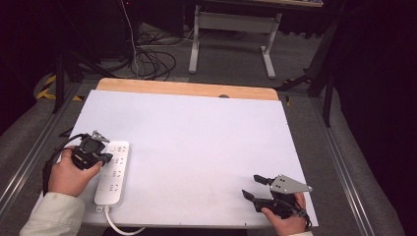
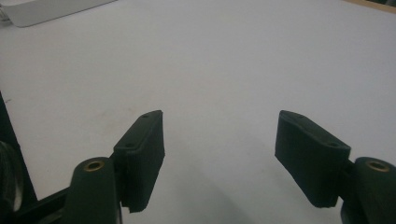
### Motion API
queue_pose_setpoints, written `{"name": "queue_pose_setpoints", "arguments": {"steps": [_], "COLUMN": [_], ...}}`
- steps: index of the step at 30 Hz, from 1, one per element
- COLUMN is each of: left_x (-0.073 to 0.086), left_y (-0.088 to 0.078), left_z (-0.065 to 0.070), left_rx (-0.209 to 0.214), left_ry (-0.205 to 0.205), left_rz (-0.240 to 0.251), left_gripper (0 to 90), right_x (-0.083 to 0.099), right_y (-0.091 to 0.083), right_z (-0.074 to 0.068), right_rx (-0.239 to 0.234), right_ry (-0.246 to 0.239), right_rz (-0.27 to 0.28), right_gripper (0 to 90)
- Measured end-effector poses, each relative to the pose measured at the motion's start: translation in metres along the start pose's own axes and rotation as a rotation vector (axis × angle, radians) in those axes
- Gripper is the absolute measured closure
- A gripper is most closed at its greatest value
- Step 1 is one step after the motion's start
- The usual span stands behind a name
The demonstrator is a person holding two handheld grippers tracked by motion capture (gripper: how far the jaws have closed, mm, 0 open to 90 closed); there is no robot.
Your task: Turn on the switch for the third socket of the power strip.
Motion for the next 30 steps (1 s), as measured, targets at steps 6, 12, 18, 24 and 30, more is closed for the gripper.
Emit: {"name": "queue_pose_setpoints", "arguments": {"steps": [6,12,18,24,30], "left_x": [0.0001,0.0003,0.0005,0.0013,0.0015], "left_y": [0.0002,0.0007,0.0016,0.0023,0.0027], "left_z": [0.0008,0.0008,0.0015,0.0009,0.0014], "left_rx": [-0.002,-0.02,-0.011,-0.007,-0.012], "left_ry": [-0.003,0.014,0.0,-0.009,0.005], "left_rz": [0.002,0.002,0.0,0.001,0.003], "left_gripper": [90.0,90.0,90.0,90.0,90.0], "right_x": [-0.0004,-0.0005,-0.0005,-0.0005,-0.0004], "right_y": [0.0,-0.0005,-0.0007,-0.0007,-0.0008], "right_z": [-0.0004,-0.0004,-0.0005,-0.0008,-0.0009], "right_rx": [-0.002,0.0,0.001,-0.001,0.0], "right_ry": [0.0,-0.001,0.0,0.0,-0.001], "right_rz": [0.003,0.004,0.005,0.007,0.005], "right_gripper": [33.2,33.2,33.3,33.2,33.2]}}
Point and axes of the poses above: each handheld gripper's, and its own axes: y roughly forward along the jaws, x roughly out of its underside, z roughly to its right, the point moved 9 cm from there along y, roughly forward along the jaws, and after that the axes turned 12 degrees about -x, right-handed, at the moved point
